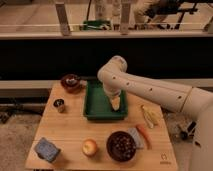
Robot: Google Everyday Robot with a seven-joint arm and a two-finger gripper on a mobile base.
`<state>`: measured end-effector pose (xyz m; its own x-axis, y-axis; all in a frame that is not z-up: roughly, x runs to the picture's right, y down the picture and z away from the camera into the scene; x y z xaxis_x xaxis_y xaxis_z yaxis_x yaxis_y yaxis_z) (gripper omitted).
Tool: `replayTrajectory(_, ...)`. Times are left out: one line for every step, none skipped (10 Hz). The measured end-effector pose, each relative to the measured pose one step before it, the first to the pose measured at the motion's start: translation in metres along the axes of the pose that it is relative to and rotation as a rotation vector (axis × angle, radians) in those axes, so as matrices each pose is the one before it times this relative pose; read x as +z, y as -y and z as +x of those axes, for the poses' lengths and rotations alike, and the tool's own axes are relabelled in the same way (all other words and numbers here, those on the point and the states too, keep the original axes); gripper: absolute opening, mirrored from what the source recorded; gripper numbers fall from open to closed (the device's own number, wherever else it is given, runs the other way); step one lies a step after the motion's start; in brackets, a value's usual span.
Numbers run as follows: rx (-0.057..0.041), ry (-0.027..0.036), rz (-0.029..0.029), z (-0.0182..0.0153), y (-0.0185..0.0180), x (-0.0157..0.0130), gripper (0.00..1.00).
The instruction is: Wipe table surface with brush
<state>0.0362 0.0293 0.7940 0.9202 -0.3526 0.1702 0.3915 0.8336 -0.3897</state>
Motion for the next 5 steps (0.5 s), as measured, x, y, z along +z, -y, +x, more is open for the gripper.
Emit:
replayTrajectory(0.00323, 0.00618, 0.02216, -0.00234, 0.01027, 0.0017, 0.8)
replayTrajectory(0.00763, 0.00619, 0.0183, 0.00018, 0.0084, 0.00148, 0.8)
replayTrajectory(0.01276, 0.00702, 0.01103, 0.00243, 0.00599, 0.0034, 0.8)
replayTrajectory(0.02253, 0.01251, 0.01305, 0.0043, 0.01242, 0.00525, 0.8)
replayTrajectory(0.02157, 0.01006, 0.01123, 0.00284, 0.01159, 0.00455, 0.8)
